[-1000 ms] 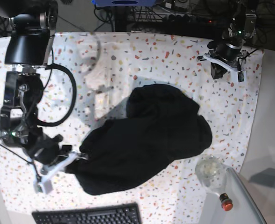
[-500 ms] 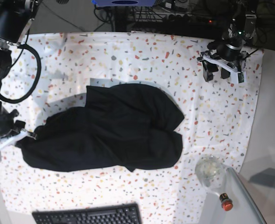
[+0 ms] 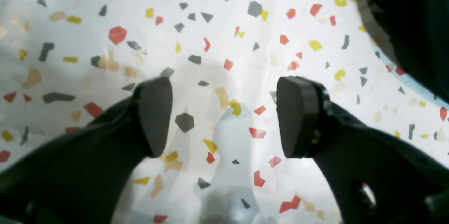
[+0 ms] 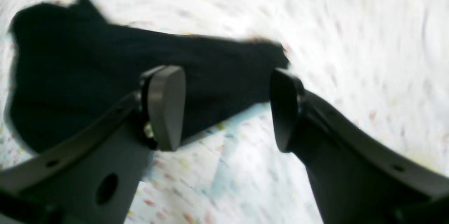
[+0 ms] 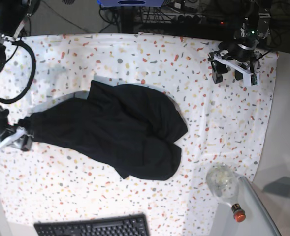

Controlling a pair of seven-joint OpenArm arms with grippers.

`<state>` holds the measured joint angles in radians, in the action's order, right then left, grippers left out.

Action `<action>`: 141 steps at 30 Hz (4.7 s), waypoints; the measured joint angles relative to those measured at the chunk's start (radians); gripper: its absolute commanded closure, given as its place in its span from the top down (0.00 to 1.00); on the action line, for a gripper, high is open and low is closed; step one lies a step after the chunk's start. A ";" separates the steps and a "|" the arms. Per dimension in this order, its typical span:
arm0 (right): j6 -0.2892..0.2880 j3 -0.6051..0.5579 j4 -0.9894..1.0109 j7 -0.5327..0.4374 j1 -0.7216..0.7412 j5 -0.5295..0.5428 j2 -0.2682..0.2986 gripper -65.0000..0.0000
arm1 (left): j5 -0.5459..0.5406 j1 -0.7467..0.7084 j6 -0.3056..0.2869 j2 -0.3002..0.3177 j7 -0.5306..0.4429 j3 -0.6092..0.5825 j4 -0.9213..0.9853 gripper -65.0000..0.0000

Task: Layout the t-shirt on the table in an organized manner, then fold the t-shirt properly
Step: 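Drag the grasped shirt edge with the right gripper away from the pile, then grasp the shirt with the right gripper and pull it outward, then grasp the bunched shirt fabric with the left gripper and pull it outward, then grasp the shirt edge with both grippers and spread it apart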

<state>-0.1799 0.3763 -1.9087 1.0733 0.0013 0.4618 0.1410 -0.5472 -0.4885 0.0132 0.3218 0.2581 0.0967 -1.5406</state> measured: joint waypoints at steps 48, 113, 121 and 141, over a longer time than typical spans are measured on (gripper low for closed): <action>0.218 -0.571 0.069 -0.393 -0.159 -0.546 -0.143 0.00 | 0.000 -0.044 -0.006 -0.002 -0.001 0.087 0.007 0.69; 0.321 -0.583 0.109 -0.328 -0.097 -0.107 0.091 0.45 | 0.326 0.301 0.126 -0.119 0.001 -0.334 0.191 0.00; 0.454 -0.840 0.239 -0.336 0.108 -0.107 0.091 0.61 | 0.325 0.289 0.134 -0.113 0.000 -0.333 0.096 0.00; 0.475 -0.870 0.520 -0.423 0.198 -0.103 0.114 0.00 | 0.331 0.265 0.137 -0.113 0.000 -0.332 0.134 0.00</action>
<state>0.2955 -0.4938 -1.3884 0.6502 0.1993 0.3592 0.2546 -0.2161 -0.2237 0.1497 0.2092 0.2584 -0.2348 -1.4063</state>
